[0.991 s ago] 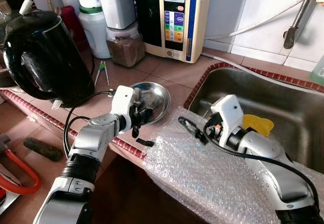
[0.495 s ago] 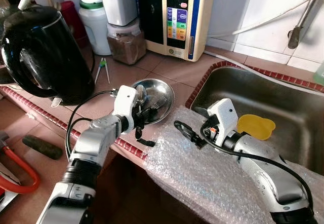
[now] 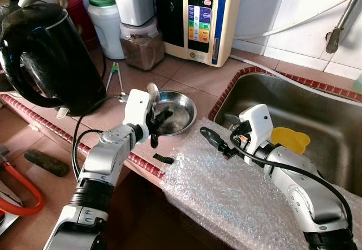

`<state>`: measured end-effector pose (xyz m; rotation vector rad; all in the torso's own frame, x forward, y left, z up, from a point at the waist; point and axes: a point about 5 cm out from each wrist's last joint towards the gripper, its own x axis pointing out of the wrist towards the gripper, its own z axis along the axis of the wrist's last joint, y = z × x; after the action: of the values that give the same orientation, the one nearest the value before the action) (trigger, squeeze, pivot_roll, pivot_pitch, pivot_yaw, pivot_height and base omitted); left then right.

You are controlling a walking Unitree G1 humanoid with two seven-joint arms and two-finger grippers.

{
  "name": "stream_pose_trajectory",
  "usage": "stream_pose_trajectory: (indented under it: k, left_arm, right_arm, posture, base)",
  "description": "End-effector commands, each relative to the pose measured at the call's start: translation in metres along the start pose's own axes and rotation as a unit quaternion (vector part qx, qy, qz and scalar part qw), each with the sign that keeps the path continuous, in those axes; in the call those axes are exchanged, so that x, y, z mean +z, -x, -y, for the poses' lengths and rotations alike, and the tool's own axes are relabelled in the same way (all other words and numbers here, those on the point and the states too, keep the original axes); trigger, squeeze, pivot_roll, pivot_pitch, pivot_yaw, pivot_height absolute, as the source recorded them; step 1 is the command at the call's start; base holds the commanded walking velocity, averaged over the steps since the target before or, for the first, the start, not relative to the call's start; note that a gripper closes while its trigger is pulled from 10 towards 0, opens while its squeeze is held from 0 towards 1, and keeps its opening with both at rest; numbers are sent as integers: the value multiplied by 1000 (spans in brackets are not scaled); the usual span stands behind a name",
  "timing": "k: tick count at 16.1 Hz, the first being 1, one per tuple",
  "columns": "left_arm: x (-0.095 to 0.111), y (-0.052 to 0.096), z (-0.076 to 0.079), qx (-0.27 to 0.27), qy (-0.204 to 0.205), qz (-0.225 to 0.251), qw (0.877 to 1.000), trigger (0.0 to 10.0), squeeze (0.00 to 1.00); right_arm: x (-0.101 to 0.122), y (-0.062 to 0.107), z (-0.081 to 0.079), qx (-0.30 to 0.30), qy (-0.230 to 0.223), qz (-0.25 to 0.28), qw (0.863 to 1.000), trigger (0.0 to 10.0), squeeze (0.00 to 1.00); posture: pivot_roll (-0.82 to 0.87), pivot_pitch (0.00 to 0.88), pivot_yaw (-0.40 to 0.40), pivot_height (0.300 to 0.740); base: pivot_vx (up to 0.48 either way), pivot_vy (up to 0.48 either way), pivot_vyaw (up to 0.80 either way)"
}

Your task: Kitchen organization

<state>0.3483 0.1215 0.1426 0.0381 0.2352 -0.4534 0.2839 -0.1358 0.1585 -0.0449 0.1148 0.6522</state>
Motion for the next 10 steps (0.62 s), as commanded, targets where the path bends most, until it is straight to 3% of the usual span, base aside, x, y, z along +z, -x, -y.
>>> stream_pose_trajectory:
  k: [1,4,8,9,10]
  left_arm:
    - [17,0,-1,7,-17,36,999,0,0]
    - [17,0,2,7,-33,46,998,0,0]
    - [-3,-4,3,0,-60,2,998,0,0]
    - [-7,-5,4,-2,-62,-9,998,392,0]
    - [-11,-7,5,-3,-65,-16,998,10000,0]
  right_arm:
    - [4,0,2,-7,-2,7,1000,10000,0]
    - [7,-2,3,-19,-9,16,1000,10000,0]
    - [9,-4,6,-32,-14,21,999,10000,0]
    - [8,-4,5,-33,-15,22,999,10000,0]
    - [8,-4,4,-34,-14,23,999,10000,0]
  posture:
    - [-96,56,57,740]
    - [-100,52,54,740]
    - [-98,54,55,740]
    - [-98,55,56,740]
    - [-97,58,58,740]
  base:
    - [0,0,0]
    - [0,0,0]
    - [0,0,0]
    - [0,0,0]
    - [0,0,0]
